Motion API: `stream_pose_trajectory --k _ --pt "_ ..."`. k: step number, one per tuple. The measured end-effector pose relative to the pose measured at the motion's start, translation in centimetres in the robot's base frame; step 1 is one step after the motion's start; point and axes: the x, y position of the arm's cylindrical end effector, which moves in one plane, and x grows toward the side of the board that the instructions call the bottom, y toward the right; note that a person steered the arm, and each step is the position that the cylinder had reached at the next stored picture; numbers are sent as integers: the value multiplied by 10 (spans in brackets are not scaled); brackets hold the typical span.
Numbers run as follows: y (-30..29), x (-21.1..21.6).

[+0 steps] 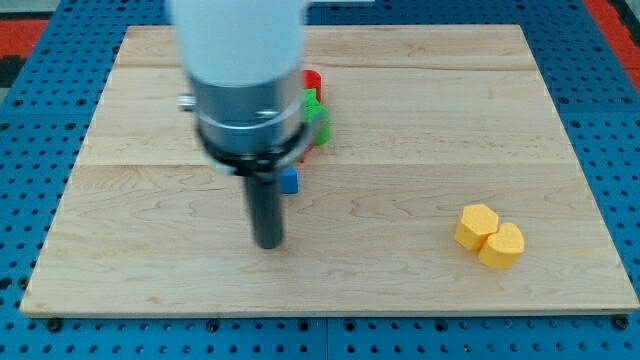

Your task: Place the triangle above the hexagon

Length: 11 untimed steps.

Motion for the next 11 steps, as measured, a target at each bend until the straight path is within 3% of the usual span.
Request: stream_pose_trajectory --k 1,2,3,5,7,8,9,10,11 --pt "-51 -1" --pt "-101 -43" --pt "-75 -68" --pt "85 -67" --pt "74 -107" --pt "127 -112" --pt "214 -79" --pt "219 -113" --pt "256 -116"
